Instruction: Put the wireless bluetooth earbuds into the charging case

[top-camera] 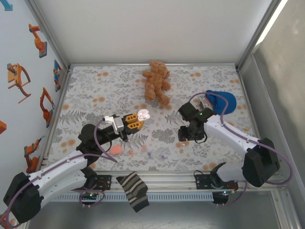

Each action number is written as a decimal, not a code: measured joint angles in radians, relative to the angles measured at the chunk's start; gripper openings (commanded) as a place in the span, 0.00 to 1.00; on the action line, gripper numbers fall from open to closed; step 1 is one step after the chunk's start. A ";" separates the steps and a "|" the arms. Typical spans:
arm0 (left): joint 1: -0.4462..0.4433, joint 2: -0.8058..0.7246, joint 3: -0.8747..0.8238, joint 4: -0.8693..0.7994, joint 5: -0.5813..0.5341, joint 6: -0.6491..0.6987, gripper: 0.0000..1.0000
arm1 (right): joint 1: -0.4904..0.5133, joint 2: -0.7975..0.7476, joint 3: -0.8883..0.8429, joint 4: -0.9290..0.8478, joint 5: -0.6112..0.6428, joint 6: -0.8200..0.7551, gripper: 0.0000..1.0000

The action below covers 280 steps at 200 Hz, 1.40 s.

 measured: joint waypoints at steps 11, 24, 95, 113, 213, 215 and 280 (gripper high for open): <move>0.000 -0.001 -0.002 -0.001 0.000 0.000 0.05 | -0.002 0.024 -0.003 0.012 -0.010 -0.001 0.53; 0.000 -0.004 -0.002 -0.001 0.000 0.000 0.05 | -0.003 0.054 -0.005 0.029 -0.021 -0.001 0.52; 0.000 -0.023 -0.002 -0.003 0.000 0.000 0.05 | -0.020 0.159 -0.045 0.089 -0.063 -0.010 0.45; 0.000 -0.023 -0.002 -0.003 0.000 0.000 0.05 | -0.032 0.166 -0.062 0.098 -0.070 -0.013 0.44; 0.000 -0.023 -0.002 -0.009 0.000 0.000 0.05 | -0.041 0.202 -0.076 0.128 -0.095 -0.032 0.40; 0.000 -0.023 -0.002 -0.010 0.000 0.000 0.05 | -0.041 0.203 -0.076 0.129 -0.095 -0.032 0.40; 0.000 -0.020 -0.002 -0.018 0.000 0.000 0.05 | -0.041 0.244 -0.076 0.153 -0.098 -0.035 0.35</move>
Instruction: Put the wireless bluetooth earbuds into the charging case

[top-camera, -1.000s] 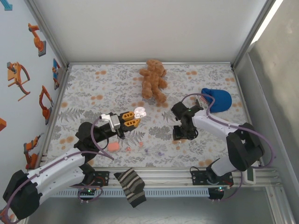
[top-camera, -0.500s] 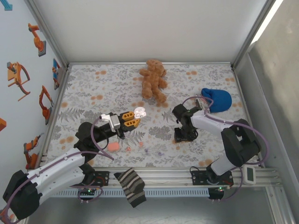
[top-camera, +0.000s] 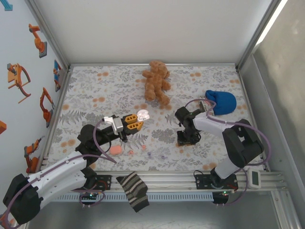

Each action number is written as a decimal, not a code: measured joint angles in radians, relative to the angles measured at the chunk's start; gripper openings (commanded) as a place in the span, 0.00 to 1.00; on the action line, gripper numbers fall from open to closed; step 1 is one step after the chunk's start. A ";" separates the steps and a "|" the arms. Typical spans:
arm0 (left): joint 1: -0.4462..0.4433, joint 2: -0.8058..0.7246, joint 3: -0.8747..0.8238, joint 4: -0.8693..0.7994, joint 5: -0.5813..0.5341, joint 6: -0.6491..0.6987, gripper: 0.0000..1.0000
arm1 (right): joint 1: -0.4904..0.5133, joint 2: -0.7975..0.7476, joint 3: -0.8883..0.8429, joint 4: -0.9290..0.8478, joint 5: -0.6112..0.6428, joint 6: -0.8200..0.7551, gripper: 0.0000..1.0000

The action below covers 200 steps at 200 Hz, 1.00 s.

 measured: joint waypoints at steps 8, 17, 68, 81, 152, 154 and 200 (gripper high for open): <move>0.000 0.000 0.000 0.000 0.000 0.000 0.05 | 0.000 0.006 0.000 0.002 0.000 0.000 0.35; 0.000 0.000 0.000 0.000 0.000 0.000 0.05 | 0.000 0.010 0.000 0.003 0.000 0.000 0.34; 0.000 0.000 0.000 0.000 0.000 0.000 0.05 | -0.001 0.015 0.000 0.000 0.005 0.000 0.30; 0.000 0.000 0.000 0.000 0.000 0.000 0.05 | -0.005 0.018 0.002 -0.003 0.004 0.000 0.29; 0.000 0.000 0.000 -0.005 0.000 0.000 0.05 | -0.006 0.019 0.003 -0.008 0.016 0.000 0.23; 0.000 0.000 0.000 -0.005 0.000 0.000 0.05 | -0.006 0.019 0.003 -0.008 0.016 0.000 0.23; 0.000 0.000 0.000 -0.007 0.000 0.000 0.06 | -0.006 0.013 0.003 -0.011 0.019 0.000 0.22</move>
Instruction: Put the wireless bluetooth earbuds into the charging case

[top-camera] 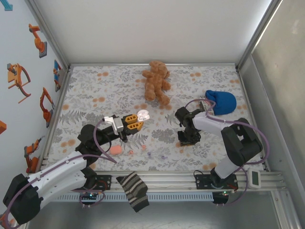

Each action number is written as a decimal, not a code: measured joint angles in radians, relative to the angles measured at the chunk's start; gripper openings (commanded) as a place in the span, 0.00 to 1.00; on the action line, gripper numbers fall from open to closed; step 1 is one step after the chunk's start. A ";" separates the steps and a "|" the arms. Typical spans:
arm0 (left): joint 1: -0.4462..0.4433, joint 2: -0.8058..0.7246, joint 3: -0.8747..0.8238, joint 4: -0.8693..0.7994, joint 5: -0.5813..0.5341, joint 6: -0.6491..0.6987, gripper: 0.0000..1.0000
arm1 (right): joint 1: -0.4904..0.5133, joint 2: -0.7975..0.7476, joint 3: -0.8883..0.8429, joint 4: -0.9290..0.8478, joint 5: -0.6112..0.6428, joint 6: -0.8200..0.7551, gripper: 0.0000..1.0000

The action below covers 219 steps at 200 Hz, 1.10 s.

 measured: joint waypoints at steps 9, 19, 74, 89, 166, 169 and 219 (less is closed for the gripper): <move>0.000 0.000 0.000 0.000 0.000 0.000 0.05 | 0.000 -0.002 0.000 0.000 0.000 0.000 0.22; 0.000 0.000 0.000 0.000 0.000 0.000 0.05 | 0.000 -0.003 0.000 0.001 0.000 0.000 0.21; 0.000 0.001 0.000 0.000 0.000 0.000 0.06 | 0.000 -0.059 0.003 -0.012 0.015 -0.011 0.22; 0.000 0.005 0.000 0.000 0.000 0.000 0.05 | 0.000 -0.087 0.011 -0.024 0.022 -0.017 0.21; 0.000 0.064 -0.007 0.065 0.000 -0.016 0.05 | 0.000 -0.305 0.181 -0.081 0.096 -0.037 0.21; 0.000 0.068 -0.007 0.069 0.000 -0.017 0.05 | 0.000 -0.311 0.188 -0.083 0.099 -0.039 0.21; -0.001 0.123 -0.006 0.112 0.000 -0.031 0.05 | 0.009 -0.397 0.279 -0.104 0.118 -0.069 0.21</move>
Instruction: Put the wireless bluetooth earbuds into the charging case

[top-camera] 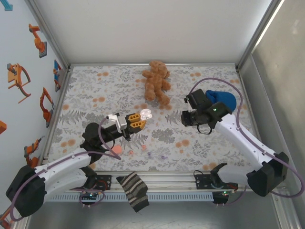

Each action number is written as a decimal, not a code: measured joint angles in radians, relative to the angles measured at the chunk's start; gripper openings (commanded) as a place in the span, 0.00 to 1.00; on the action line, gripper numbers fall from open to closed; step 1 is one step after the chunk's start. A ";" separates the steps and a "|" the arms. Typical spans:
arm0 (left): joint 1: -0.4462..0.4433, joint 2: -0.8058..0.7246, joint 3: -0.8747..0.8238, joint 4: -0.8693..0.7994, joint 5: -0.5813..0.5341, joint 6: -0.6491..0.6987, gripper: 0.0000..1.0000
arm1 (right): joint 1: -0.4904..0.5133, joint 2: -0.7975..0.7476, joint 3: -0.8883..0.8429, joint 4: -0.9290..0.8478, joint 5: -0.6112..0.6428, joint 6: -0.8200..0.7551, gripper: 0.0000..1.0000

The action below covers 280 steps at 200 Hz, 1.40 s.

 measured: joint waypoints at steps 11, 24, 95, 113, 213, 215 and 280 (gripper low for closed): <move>0.000 0.013 0.000 0.009 0.000 -0.002 0.05 | 0.011 -0.019 0.021 -0.004 0.005 -0.005 0.21; 0.000 0.029 0.001 0.021 0.000 -0.004 0.05 | 0.026 -0.039 0.047 -0.008 0.012 -0.009 0.21; -0.005 0.134 0.050 0.108 0.002 -0.014 0.05 | 0.143 -0.072 0.217 -0.028 0.055 -0.018 0.20; -0.005 0.157 0.067 0.126 0.005 -0.015 0.05 | 0.180 -0.073 0.259 -0.016 0.063 -0.025 0.20; -0.005 0.260 0.101 0.216 0.013 -0.044 0.06 | 0.334 -0.063 0.338 0.135 0.075 -0.070 0.19; -0.005 0.261 0.102 0.217 0.014 -0.045 0.06 | 0.336 -0.063 0.338 0.138 0.074 -0.071 0.19; -0.005 0.286 0.114 0.260 0.016 -0.066 0.05 | 0.398 -0.045 0.335 0.232 0.102 -0.085 0.19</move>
